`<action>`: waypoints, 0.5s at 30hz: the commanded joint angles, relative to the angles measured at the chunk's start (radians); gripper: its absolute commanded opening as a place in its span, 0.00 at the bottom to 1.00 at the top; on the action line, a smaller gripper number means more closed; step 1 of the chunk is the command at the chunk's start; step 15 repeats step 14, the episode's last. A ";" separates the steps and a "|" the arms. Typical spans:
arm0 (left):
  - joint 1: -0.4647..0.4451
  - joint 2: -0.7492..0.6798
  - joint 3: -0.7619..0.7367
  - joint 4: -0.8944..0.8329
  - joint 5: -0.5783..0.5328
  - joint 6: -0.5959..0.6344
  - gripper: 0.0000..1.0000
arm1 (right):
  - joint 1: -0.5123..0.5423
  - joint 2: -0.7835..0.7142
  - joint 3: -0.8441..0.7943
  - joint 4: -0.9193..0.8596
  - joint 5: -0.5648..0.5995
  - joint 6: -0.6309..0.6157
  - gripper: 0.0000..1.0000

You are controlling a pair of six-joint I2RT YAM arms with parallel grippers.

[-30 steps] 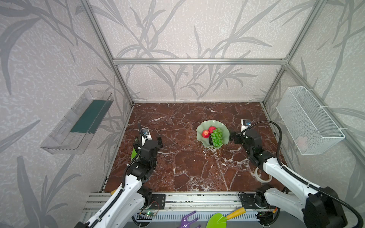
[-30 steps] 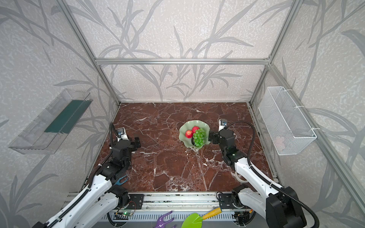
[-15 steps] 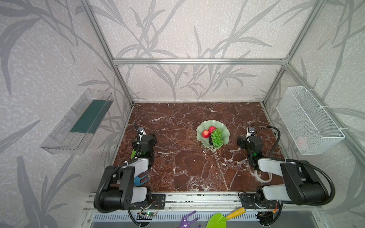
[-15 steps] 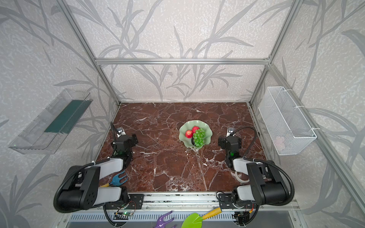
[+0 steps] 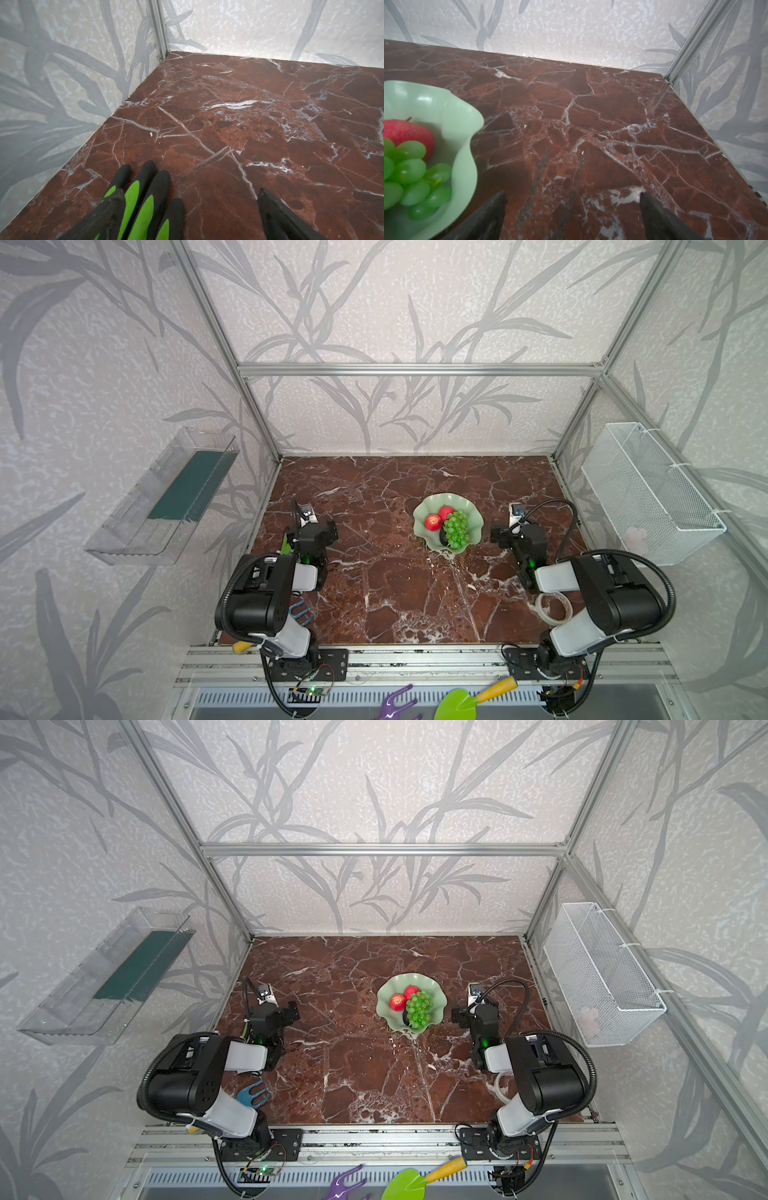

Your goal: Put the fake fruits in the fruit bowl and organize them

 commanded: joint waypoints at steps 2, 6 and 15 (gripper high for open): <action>0.002 0.000 0.014 0.043 0.005 0.026 0.99 | -0.004 -0.009 0.020 -0.033 -0.013 -0.013 0.99; 0.004 -0.001 0.018 0.037 0.009 0.023 0.99 | -0.004 -0.001 0.016 -0.009 -0.013 -0.016 0.99; 0.015 -0.002 0.018 0.030 0.033 0.017 0.99 | -0.004 -0.003 0.016 -0.014 -0.013 -0.016 0.99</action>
